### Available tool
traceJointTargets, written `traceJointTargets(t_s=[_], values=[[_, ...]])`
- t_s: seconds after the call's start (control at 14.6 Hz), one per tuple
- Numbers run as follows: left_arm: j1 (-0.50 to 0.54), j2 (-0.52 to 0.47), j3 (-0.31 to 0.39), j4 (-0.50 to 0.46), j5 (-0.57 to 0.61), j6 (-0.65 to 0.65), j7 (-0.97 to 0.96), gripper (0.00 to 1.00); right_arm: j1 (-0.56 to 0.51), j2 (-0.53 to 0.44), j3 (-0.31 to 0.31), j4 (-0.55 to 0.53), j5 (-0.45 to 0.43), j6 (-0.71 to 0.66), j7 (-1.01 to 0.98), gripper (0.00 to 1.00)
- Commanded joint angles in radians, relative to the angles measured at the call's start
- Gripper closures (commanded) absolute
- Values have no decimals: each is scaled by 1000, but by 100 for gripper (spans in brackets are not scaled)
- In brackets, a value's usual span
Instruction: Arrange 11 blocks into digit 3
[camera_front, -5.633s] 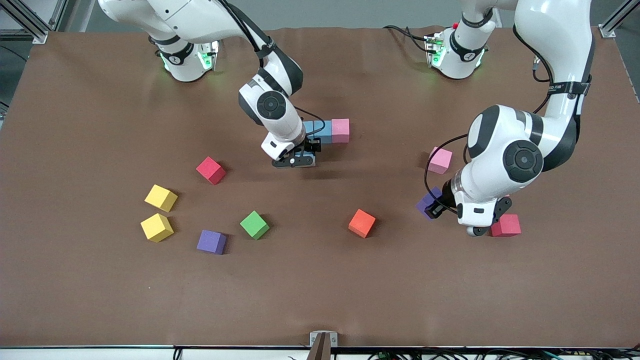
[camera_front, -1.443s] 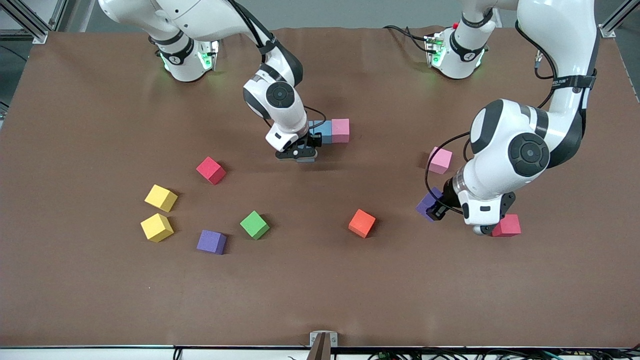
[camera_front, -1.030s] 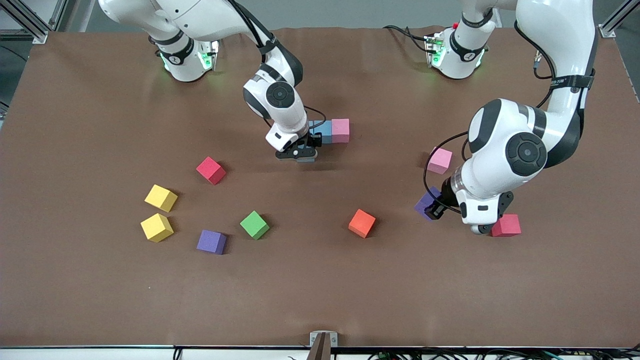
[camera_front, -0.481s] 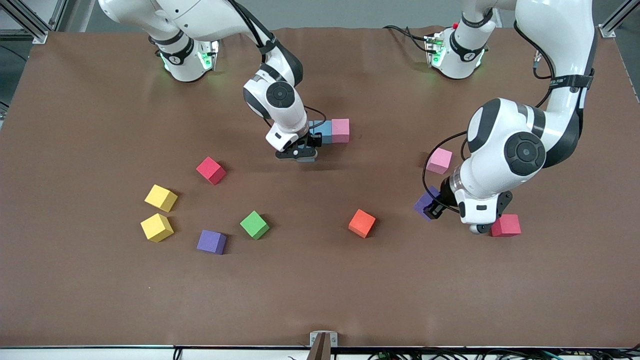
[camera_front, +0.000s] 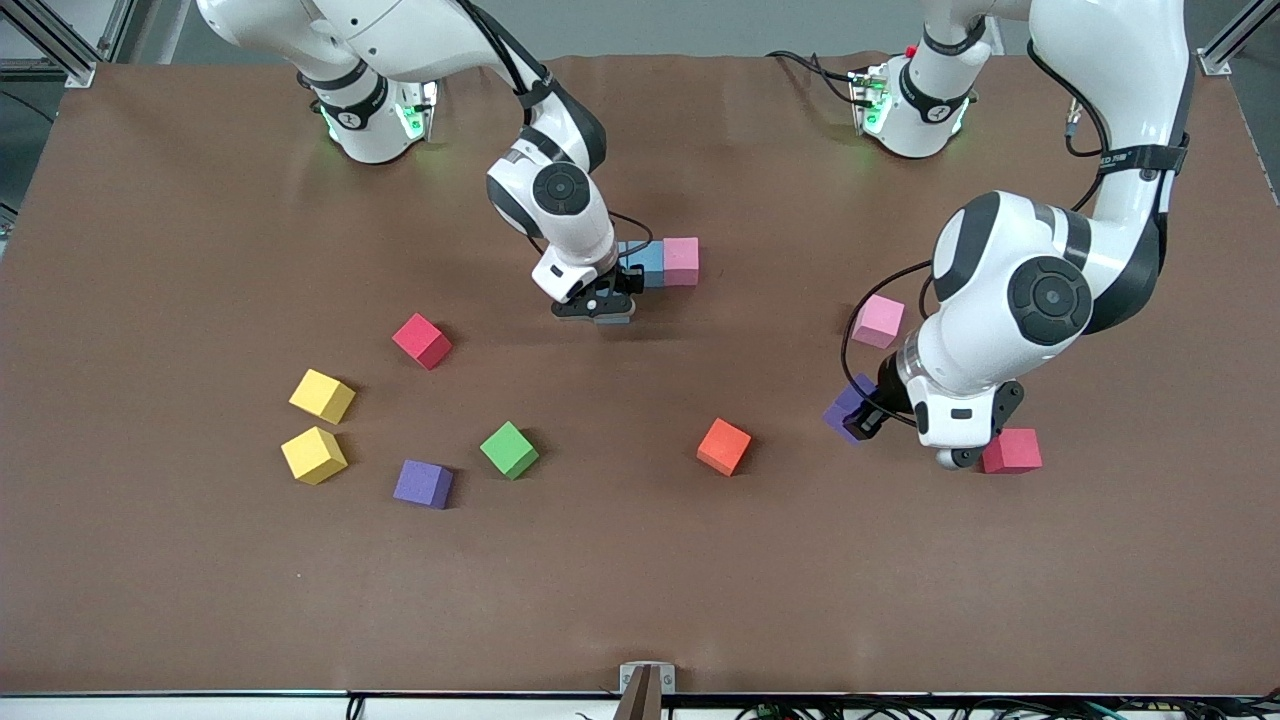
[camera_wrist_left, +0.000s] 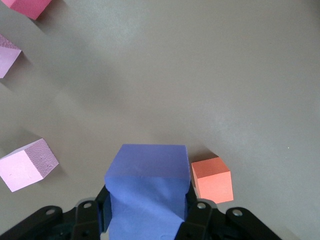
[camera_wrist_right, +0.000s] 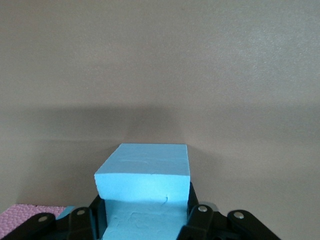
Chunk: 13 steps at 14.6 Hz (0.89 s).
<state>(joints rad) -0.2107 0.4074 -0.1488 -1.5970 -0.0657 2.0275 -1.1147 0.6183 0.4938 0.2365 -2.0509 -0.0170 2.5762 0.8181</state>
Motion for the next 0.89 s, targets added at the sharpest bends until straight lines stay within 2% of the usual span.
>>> traceJointTargets(t_s=[0.0,0.82], values=[[-7,11,-11,20,-35,-18,-42,99,1,-35,4,-34,-3,-4,24,99],[-19,25,-25,6,-34,-18,-66,96,4,-35,4,-32,-3,-21,24,99]])
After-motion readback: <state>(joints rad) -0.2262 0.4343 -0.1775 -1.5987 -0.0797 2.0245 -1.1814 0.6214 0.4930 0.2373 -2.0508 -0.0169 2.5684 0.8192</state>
